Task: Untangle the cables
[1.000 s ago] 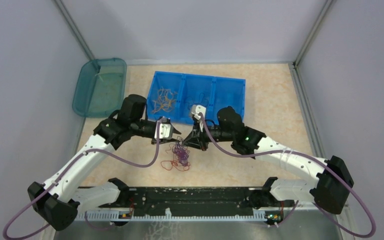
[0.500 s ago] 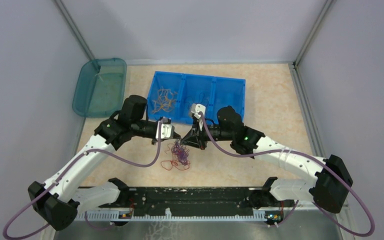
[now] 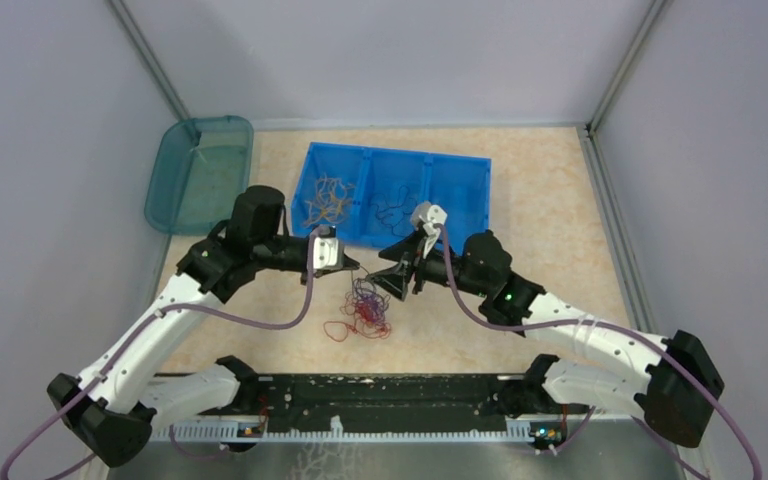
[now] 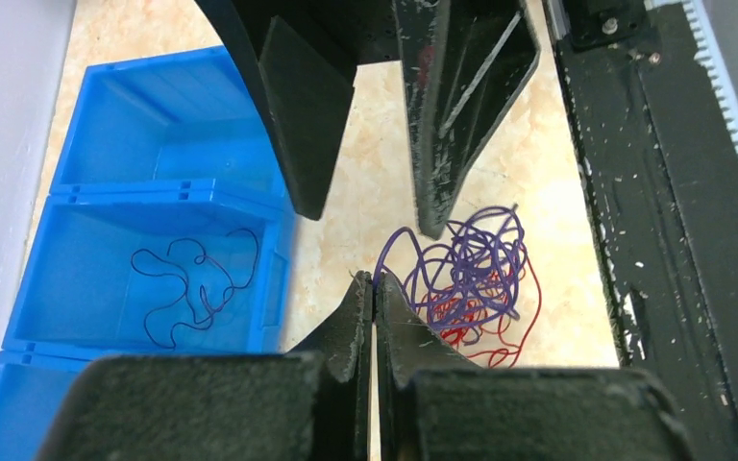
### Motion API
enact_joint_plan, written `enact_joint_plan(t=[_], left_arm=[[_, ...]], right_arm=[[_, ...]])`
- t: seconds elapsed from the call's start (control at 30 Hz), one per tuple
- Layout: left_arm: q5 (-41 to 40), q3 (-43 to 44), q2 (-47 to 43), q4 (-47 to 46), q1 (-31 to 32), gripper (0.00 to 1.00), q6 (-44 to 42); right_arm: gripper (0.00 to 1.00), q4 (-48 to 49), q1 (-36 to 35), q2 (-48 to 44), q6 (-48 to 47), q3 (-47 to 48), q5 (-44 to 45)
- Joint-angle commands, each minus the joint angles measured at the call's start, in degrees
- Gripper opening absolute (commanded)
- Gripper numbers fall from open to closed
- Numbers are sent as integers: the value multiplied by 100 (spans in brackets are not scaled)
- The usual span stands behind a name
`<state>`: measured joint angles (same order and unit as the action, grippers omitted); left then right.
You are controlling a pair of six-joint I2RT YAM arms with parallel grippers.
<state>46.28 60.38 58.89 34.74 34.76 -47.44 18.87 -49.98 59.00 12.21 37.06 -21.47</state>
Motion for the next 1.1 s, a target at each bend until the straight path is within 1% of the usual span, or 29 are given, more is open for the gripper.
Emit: enact_joint_plan(t=[0.0, 0.1, 0.3, 0.43, 0.57, 0.73, 0.83, 0.93, 1.07], left_arm=[[99, 360, -147, -88, 48, 0, 781], [120, 648, -53, -40, 49, 1, 1264], [217, 1141, 5, 46, 48, 1, 1814], [354, 1334, -10, 92, 59, 1, 2063], [649, 1600, 37, 279, 57, 1, 2266], [1133, 1977, 163, 322, 61, 1, 2716], [1314, 2187, 280, 201, 57, 1, 3037], [1300, 2449, 383, 139, 59, 1, 3117], [1181, 3006, 545, 102, 58, 1, 3010]], right_arm=[[61, 1667, -160, -38, 403, -23, 758], [61, 1523, -360, 183, 183, 149, 1018], [61, 2016, -555, 320, 186, 9, 1567], [53, 2034, -649, 455, 130, 31, 2236], [52, 2137, -776, 560, -104, 3, 2770], [53, 2268, -891, 945, -288, 93, 2910], [55, 2548, -987, 1196, -295, 115, 2863], [55, 2689, -1047, 1399, -207, 133, 2840], [55, 3009, -1051, 1533, 163, -150, 2859]])
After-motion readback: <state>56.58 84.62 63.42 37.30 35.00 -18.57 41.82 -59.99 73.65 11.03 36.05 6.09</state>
